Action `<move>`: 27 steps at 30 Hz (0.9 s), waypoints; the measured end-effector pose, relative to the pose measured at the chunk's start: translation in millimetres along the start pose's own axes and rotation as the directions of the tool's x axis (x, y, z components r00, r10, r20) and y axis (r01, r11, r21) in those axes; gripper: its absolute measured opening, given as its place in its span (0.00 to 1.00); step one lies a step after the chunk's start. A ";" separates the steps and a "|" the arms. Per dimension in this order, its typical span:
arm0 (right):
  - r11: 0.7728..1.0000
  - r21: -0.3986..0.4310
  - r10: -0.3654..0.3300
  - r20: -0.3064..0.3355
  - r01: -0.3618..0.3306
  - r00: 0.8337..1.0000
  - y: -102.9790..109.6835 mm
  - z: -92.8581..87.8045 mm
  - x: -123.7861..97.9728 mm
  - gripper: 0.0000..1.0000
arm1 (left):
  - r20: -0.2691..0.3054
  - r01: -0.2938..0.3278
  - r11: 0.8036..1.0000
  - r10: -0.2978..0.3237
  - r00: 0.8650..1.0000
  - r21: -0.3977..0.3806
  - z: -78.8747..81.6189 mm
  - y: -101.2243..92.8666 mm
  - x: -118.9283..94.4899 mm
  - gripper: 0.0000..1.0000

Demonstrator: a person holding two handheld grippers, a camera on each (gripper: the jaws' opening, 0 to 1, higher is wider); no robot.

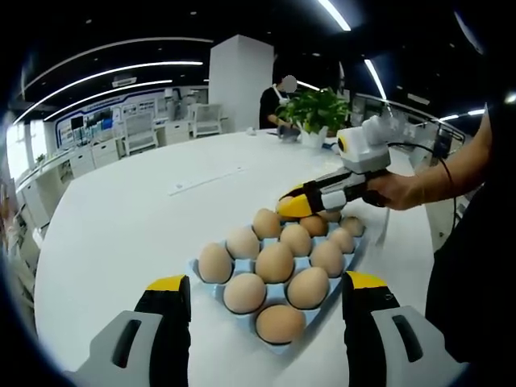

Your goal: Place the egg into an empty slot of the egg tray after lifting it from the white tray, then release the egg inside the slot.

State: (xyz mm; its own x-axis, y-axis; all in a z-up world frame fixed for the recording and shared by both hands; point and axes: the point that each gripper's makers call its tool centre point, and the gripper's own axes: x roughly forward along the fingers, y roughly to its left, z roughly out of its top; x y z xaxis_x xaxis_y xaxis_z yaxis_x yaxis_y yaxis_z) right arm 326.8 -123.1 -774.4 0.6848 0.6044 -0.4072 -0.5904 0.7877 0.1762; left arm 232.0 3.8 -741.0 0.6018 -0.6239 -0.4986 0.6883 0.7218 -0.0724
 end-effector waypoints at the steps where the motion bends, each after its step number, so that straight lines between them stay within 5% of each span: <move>1: 1.000 0.000 0.001 -0.001 -0.001 1.000 0.1 -0.2 0.0 0.25 | 0.001 0.001 1.000 -0.001 1.000 0.001 0.0 -0.2 0.2 0.77; 15: 1.000 0.012 0.028 -0.041 -0.028 0.999 -0.3 -3.1 5.4 0.24 | 0.015 -0.002 1.000 0.002 1.000 0.000 5.6 0.6 0.5 0.77; 27: 0.998 0.043 0.036 -0.005 -0.036 0.999 -2.0 -1.3 -7.8 0.26 | 0.016 -0.013 1.000 0.013 1.000 0.003 7.2 -0.6 0.3 0.77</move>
State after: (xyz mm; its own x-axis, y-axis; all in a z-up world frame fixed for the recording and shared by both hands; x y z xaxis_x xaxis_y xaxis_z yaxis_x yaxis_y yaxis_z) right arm 322.1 -129.6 -772.7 0.6610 0.6320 -0.4047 -0.5955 0.7698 0.2296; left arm 234.6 1.1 -734.9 0.6173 -0.6188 -0.4857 0.6814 0.7292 -0.0629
